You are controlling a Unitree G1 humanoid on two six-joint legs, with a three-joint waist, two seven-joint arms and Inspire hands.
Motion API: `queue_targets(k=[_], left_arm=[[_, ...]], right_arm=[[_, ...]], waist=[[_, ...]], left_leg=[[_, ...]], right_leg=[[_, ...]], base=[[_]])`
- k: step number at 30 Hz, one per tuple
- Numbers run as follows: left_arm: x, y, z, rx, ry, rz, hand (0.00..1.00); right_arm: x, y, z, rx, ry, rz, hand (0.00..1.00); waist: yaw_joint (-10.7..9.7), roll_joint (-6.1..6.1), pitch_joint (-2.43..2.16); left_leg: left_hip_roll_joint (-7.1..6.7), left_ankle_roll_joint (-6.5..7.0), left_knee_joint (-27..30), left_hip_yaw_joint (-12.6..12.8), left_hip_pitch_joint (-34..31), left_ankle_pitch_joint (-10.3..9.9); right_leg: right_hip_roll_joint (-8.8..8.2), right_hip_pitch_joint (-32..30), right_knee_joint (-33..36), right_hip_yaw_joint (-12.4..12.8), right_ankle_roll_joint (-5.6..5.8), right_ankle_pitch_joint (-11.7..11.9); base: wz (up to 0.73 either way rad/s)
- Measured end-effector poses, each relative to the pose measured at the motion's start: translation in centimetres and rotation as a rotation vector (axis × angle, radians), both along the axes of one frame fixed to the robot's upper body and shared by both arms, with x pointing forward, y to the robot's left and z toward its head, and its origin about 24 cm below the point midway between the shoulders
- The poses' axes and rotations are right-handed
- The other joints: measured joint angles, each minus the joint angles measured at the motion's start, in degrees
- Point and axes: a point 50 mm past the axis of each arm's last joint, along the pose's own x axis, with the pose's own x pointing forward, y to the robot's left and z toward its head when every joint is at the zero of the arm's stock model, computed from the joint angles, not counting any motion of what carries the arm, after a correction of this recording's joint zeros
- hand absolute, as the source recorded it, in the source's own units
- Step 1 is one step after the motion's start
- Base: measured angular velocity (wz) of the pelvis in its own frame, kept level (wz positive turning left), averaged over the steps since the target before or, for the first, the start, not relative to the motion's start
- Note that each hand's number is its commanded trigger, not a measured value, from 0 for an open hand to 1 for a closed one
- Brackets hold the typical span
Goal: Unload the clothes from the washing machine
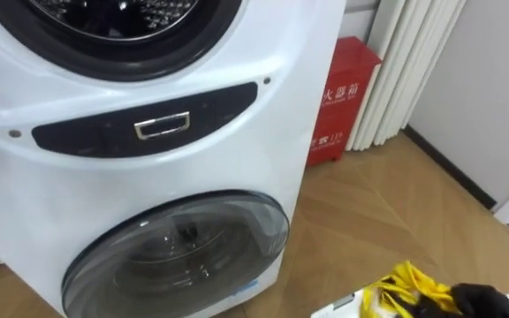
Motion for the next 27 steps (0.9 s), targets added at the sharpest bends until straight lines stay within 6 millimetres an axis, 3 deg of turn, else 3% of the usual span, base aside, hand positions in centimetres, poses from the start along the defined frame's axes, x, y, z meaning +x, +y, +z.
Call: queue_targets(k=[3, 7, 12, 13, 14, 15, 19, 27], left_arm=[[0.1, -0.4, -0.1, -0.005, 0.002, -0.027, 0.00], [0.7, -0.6, 0.1, -0.017, -0.020, -0.023, 0.00], [1.2, -1.0, 0.0, -0.056, -0.047, 0.025, 0.00], [1.4, -1.1, 0.1, -0.064, -0.054, 0.029, 0.00], [1.6, -1.4, 0.0, -0.077, -0.060, 0.036, 0.00], [1.6, -1.5, 0.0, -0.082, -0.060, 0.034, 0.00], [1.8, -2.2, -0.2, -0.098, -0.063, 0.036, 0.00], [3.6, -2.5, 0.1, -0.104, -0.101, 0.023, 0.00]], right_arm=[[-0.6, -0.7, -1.0, -0.026, 0.041, -0.078, 1.00], [0.3, -0.7, -1.0, -0.044, 0.006, -0.134, 1.00], [0.9, -0.4, -1.3, -0.054, -0.028, -0.200, 1.00], [0.9, -0.5, -1.4, -0.052, -0.027, -0.209, 0.91], [0.8, -0.6, -1.6, -0.054, -0.019, -0.229, 0.18], [0.8, -0.6, -1.7, -0.056, -0.017, -0.239, 0.00], [0.7, -0.5, -2.2, -0.057, 0.006, -0.272, 0.00], [0.6, -0.3, -2.2, -0.061, -0.029, -0.327, 0.00]], waist=[[-0.11, 0.85, -0.13], [0.15, 2.12, -0.34], [0.76, 3.26, -0.05], [0.65, 3.40, 0.00], [0.53, 3.71, -0.03], [0.58, 3.90, 0.02], [0.65, 4.27, 0.00], [-1.23, 3.89, 0.31]], left_leg=[[-0.06, -0.21, -0.03, -1.30, -1.16, 0.65], [-0.76, -0.11, -0.05, -2.30, -3.86, 1.70], [-0.80, -0.67, -0.05, -3.35, -5.91, 2.54], [-0.80, -0.73, 0.01, -3.66, -6.12, 2.61], [-0.80, -0.80, 0.22, -4.19, -6.77, 2.75], [-0.80, -0.83, 0.32, -4.37, -7.12, 2.78], [-0.89, -0.97, 0.65, -5.63, -8.76, 3.44], [-0.69, -1.21, 0.53, -5.18, -8.71, 3.71]], right_leg=[[-0.21, -0.29, -0.96, -0.54, -0.34, 0.42], [-0.70, -2.96, -0.78, -0.93, -0.71, 0.99], [-0.81, -4.50, -0.91, -1.79, -1.47, 1.05], [-0.81, -4.56, -0.97, -1.80, -1.52, 1.02], [-0.80, -5.09, -0.96, -1.63, -1.63, 0.85], [-0.80, -5.35, -0.87, -1.62, -1.67, 0.79], [-0.71, -6.83, -0.62, -1.18, -2.13, 1.05], [-0.12, -7.02, -0.70, -0.30, -2.61, 1.36]], base=[[0.15], [0.04], [0.11], [0.18], [0.18], [0.16], [-0.02], [-0.08]])
